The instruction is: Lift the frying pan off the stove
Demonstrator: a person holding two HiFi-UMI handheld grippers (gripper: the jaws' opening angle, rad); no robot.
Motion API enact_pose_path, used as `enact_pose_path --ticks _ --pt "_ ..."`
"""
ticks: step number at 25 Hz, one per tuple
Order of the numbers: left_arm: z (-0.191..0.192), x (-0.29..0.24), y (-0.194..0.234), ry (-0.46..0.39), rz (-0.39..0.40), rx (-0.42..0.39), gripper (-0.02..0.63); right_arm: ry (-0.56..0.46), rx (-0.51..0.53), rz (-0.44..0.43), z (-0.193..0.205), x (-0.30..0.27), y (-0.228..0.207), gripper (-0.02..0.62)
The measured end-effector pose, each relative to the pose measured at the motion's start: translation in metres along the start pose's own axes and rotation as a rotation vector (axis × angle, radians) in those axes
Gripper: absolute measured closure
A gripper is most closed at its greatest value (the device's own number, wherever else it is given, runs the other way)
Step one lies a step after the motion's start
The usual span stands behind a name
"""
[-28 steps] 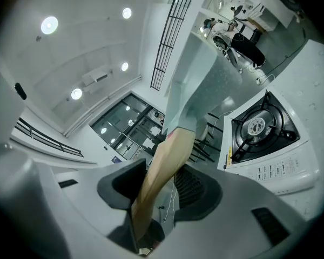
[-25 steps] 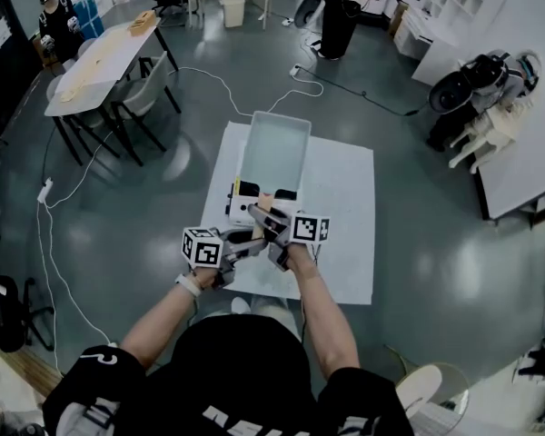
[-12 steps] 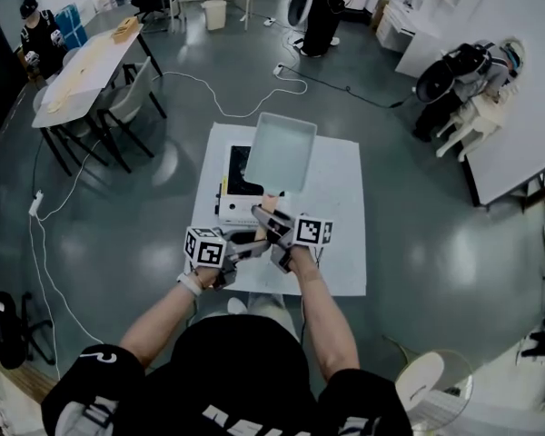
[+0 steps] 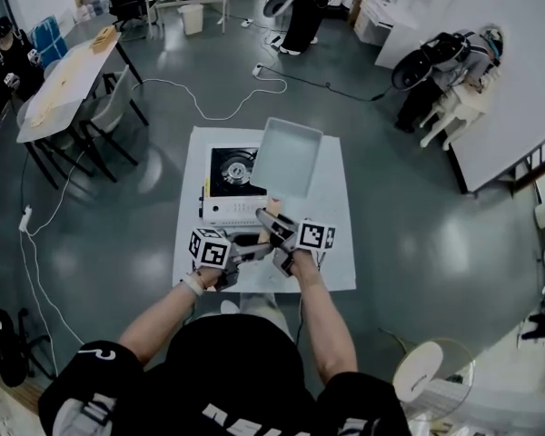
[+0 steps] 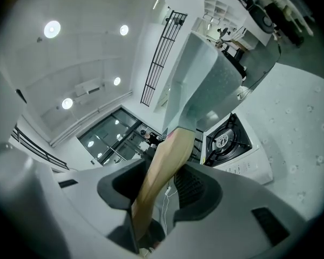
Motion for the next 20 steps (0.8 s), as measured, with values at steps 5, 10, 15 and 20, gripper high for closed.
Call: enact_pose_path --ticks 5,10,15,20 --pt "-0.003 -0.006 -0.002 0.011 0.003 -0.006 0.446 -0.028 -0.015 -0.007 -0.001 0.008 -0.001 0.437" --pt "-0.005 -0.011 -0.006 0.02 0.013 -0.012 0.446 -0.039 -0.027 -0.008 -0.002 0.014 0.001 0.437" --pt "-0.004 -0.011 -0.005 0.027 0.013 -0.015 0.446 -0.051 -0.034 -0.002 0.001 0.015 -0.001 0.437" --pt "-0.002 -0.008 -0.005 0.032 0.015 -0.021 0.446 -0.063 -0.035 -0.014 0.003 0.013 0.001 0.437"
Point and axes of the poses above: the fingertips, and each gripper's own axes: x backward along the fingers, y to its left, z out of its underside, the point moved 9 cm from there along x, backward along the fingers, and after that the axes turned 6 degrees about y, right-handed, at the moved point
